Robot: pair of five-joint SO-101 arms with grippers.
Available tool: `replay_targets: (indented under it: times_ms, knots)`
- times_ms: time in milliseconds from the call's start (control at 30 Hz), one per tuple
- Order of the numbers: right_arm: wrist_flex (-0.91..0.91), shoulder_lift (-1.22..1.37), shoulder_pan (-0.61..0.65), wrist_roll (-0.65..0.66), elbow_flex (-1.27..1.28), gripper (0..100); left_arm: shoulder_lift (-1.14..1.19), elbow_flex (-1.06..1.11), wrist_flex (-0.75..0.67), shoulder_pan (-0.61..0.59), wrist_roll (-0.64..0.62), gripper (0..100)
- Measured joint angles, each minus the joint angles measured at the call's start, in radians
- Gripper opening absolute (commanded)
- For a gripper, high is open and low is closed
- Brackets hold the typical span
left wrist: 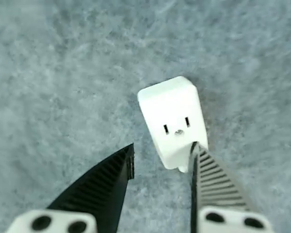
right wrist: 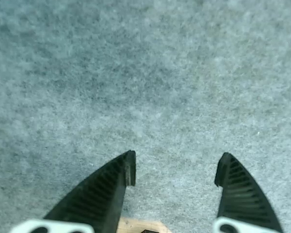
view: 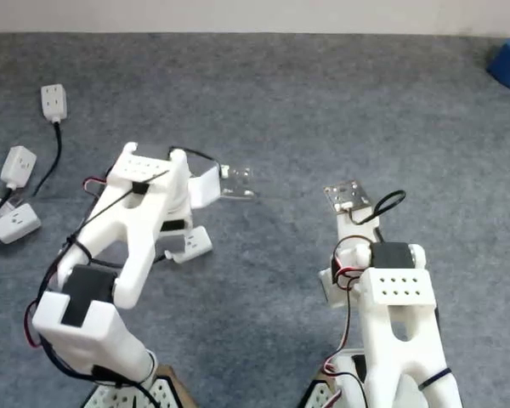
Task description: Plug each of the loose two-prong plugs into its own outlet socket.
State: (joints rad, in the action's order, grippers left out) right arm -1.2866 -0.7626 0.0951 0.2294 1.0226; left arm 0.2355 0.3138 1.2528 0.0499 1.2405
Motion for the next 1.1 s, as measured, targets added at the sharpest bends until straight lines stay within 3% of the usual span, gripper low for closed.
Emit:
replay_targets:
  times_ms: [667,1100]
  knots:
    - [0.000,0.000,0.000,0.002,0.000,27.1,0.199,-0.322,-0.089,-0.115,-0.040,18]
    - [0.000,0.000,0.000,0.002,0.000,27.1,0.269,-0.408,-0.035,-0.117,-0.074,18]
